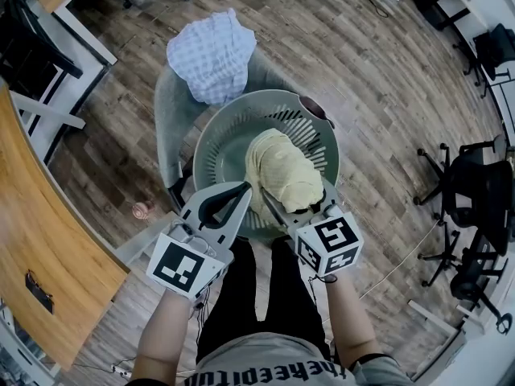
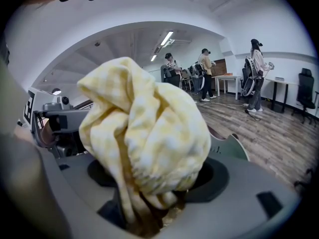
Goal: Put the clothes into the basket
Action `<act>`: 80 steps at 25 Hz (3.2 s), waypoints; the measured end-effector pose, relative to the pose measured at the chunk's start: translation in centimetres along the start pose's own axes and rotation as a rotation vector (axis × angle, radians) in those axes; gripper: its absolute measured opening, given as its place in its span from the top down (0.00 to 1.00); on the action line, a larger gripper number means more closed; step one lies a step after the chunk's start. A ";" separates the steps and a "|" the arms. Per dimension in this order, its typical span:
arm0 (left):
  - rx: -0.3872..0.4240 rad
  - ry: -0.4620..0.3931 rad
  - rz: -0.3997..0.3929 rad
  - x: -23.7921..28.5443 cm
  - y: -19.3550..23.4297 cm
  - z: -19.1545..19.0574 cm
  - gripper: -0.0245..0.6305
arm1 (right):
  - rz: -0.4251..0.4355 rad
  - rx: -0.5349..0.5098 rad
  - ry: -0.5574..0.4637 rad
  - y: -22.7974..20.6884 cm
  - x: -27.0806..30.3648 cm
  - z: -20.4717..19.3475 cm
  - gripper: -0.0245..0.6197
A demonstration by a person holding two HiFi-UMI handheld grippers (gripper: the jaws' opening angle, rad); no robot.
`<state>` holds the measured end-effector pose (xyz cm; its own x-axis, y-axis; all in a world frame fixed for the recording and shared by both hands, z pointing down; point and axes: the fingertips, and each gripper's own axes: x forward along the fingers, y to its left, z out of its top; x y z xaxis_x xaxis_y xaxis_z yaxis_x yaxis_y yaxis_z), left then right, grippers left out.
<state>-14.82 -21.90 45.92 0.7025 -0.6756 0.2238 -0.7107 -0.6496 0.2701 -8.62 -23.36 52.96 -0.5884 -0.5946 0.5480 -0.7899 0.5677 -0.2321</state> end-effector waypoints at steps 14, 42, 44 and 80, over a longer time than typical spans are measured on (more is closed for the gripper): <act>-0.008 0.011 -0.001 0.1 0.1 -0.3 0.94 | 0.002 0.011 0.039 0.1 0.3 -0.3 0.41; -0.015 0.007 -0.001 1.0 0.3 0.3 0.94 | 0.022 0.064 -0.023 -0.4 -0.3 2.3 0.42; -0.012 0.005 0.000 1.1 0.2 0.4 0.94 | 0.035 0.070 -0.030 -0.3 -0.6 2.5 0.49; 0.072 -0.152 0.156 -1.1 -6.7 7.4 0.94 | 0.320 -0.128 -0.238 5.2 -10.4 10.9 0.95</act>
<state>-11.14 -19.38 36.96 0.5740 -0.8112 0.1120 -0.8149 -0.5525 0.1750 -8.50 -20.40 37.24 -0.8360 -0.4835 0.2595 -0.5418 0.8024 -0.2503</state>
